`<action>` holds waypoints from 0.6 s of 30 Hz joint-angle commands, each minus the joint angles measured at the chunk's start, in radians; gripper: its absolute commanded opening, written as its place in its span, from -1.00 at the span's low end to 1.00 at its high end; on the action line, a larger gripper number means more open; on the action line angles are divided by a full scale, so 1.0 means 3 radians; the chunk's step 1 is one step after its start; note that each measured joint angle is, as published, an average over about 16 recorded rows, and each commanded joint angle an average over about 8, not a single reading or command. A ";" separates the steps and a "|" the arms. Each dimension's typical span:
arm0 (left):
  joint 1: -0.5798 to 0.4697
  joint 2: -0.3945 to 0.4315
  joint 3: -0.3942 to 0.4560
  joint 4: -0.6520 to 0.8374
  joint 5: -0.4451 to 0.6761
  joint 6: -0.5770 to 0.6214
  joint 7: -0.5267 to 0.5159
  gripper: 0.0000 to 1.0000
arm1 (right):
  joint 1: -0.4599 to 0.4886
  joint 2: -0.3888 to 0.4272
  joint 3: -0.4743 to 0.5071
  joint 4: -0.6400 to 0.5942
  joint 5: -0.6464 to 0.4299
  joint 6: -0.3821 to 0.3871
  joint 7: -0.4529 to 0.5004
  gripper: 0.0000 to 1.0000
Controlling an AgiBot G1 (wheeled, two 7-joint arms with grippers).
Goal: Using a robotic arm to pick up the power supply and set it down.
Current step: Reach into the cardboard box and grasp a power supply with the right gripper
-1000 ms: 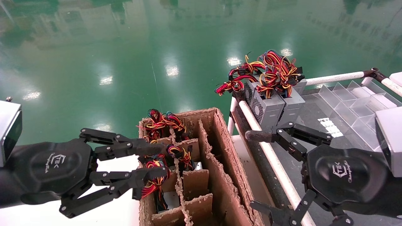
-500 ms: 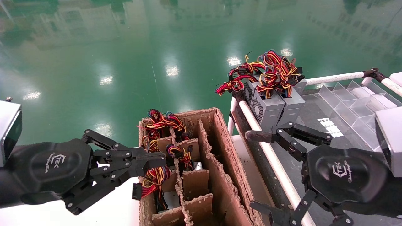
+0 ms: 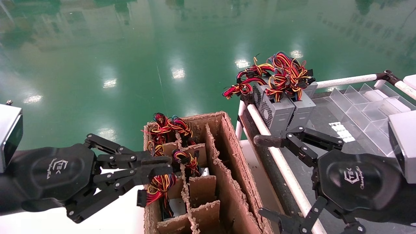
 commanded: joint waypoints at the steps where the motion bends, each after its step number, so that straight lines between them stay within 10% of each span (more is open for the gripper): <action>1: 0.0000 0.0000 0.0000 0.0000 0.0000 0.0000 0.0000 1.00 | -0.0005 0.0000 0.0003 -0.0003 0.0008 -0.0004 -0.0004 1.00; 18: -0.0001 0.0000 0.0001 0.0001 0.0000 0.0000 0.0001 1.00 | 0.0389 -0.0533 -0.0494 -0.0035 -0.0944 0.0526 0.0279 1.00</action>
